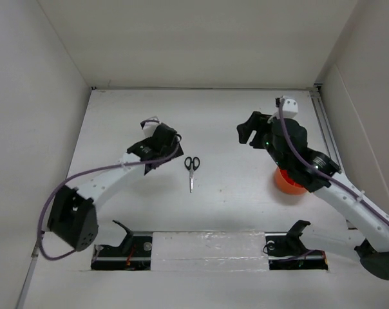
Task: Sort the stationery into containers
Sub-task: Place the pen in the storage box, then pick up the scissors from the center of the board.
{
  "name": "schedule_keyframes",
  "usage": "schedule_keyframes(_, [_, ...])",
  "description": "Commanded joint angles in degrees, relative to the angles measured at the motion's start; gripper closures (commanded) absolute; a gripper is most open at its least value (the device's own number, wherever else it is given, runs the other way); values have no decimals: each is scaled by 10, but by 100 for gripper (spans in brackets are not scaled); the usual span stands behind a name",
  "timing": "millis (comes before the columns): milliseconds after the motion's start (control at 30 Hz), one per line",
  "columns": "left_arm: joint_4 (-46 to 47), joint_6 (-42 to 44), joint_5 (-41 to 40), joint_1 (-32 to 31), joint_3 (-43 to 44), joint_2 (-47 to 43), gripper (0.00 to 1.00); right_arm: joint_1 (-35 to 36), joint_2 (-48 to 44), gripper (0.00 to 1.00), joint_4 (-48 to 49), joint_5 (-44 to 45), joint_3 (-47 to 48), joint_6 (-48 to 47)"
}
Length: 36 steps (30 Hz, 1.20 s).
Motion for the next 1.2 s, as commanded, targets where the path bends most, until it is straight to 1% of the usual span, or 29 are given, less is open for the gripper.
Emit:
schedule_keyframes(0, [96, 60, 108, 68, -1, 68, 0, 13, -64, 26, -1, -28, 6, -15])
schedule_keyframes(33, [96, 66, 108, 68, 21, 112, 0, 19, -74, 26, -1, -34, 0, -15])
schedule_keyframes(167, [114, 83, 117, 55, 48, 180, 0, 19, -110, 26, -8, -43, -23, -20])
schedule_keyframes(367, [125, 97, 124, 45, 62, 208, 0, 24, -116, 26, -13, -63, -58, -20])
schedule_keyframes(500, [118, 102, 124, 45, 80, 238, 10, 24, -122, 26, 0, -78, -68, -20])
schedule_keyframes(533, [118, 102, 130, 45, 80, 246, 13, 24, -122, 26, 0, -84, -68, -20])
schedule_keyframes(567, [118, 102, 130, 45, 80, 246, 19, 24, -122, 26, 5, -85, -68, -20])
schedule_keyframes(600, [113, 102, 130, 45, 80, 252, 21, 24, -122, 26, 6, -85, -68, -20])
schedule_keyframes(833, [95, 108, 125, 45, 75, 253, 26, 24, -127, 26, 12, -85, -79, -20])
schedule_keyframes(900, [88, 108, 118, 45, 75, 260, 26, 24, -127, 26, 18, -91, -79, -20])
schedule_keyframes(1000, [73, 108, 112, 39, 75, 266, 33, 24, -127, 26, 18, -96, -79, -20])
schedule_keyframes(1067, [64, 108, 105, 39, 75, 278, 33, 24, -127, 26, 18, -96, -79, -20])
schedule_keyframes(1167, [36, 108, 92, 33, 99, 307, 37, 24, -127, 26, 13, -85, -74, -26])
